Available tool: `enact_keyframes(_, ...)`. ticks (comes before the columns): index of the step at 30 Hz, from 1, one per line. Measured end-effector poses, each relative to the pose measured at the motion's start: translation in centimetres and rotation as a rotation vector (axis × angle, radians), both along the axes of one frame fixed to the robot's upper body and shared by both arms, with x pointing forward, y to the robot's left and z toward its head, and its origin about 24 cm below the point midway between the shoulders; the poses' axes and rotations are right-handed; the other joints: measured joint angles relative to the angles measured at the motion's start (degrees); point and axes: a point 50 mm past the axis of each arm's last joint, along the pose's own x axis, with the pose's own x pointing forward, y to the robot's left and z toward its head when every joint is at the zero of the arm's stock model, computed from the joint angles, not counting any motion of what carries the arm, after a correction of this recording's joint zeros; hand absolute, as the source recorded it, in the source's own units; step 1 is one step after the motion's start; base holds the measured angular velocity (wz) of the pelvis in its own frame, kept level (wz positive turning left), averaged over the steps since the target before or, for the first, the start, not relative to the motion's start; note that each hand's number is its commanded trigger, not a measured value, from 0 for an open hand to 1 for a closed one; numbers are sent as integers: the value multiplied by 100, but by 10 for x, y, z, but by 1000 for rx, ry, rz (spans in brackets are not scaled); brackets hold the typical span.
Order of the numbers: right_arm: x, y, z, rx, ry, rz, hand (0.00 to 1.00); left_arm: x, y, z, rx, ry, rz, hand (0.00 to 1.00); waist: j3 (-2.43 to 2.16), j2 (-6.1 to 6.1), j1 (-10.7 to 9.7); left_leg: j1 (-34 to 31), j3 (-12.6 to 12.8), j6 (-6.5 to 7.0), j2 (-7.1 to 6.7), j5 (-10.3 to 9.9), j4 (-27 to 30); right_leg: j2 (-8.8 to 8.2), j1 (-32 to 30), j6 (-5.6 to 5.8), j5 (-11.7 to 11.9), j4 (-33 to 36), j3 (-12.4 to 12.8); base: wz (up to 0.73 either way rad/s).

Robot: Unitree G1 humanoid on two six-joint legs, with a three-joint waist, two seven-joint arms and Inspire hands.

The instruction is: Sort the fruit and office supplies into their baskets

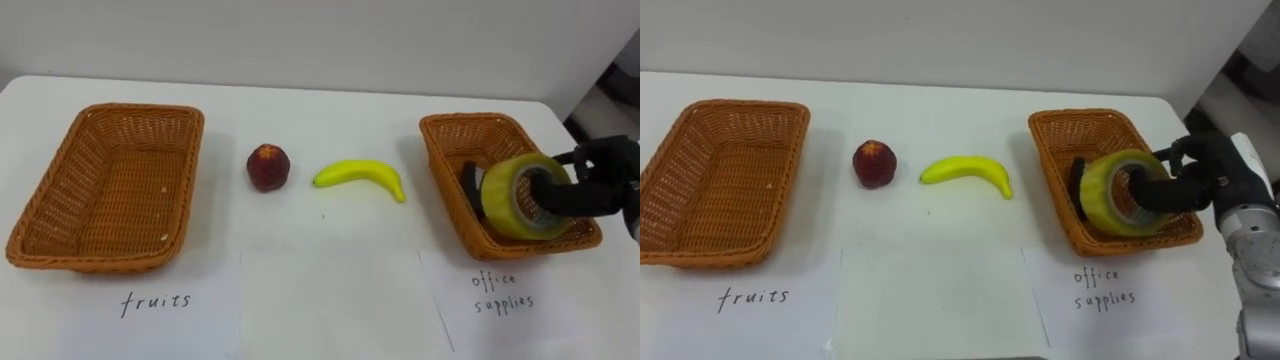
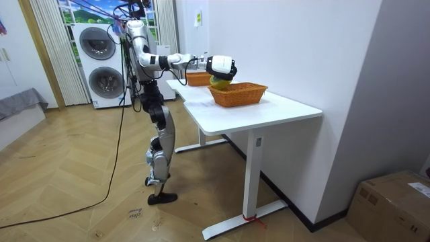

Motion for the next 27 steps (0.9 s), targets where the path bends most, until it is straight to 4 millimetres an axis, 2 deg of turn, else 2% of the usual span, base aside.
enact_keyframes(10,0,0,2,-12,-11,-3,0,3,1,0,3,-9,-4,0,4,7,19,0,12,0,3,0,-13,5,-12,1,1,1,16,0)
enact_keyframes(18,0,1,2,-17,-10,1,0,4,2,1,0,-17,5,0,9,9,170,48,57,-1,8,-2,-20,8,12,1,5,2,44,-2)
enact_keyframes(27,-1,1,1,-17,-8,2,0,4,2,1,-1,-18,10,0,8,8,173,49,58,-1,9,-2,-19,8,13,0,9,4,43,0)
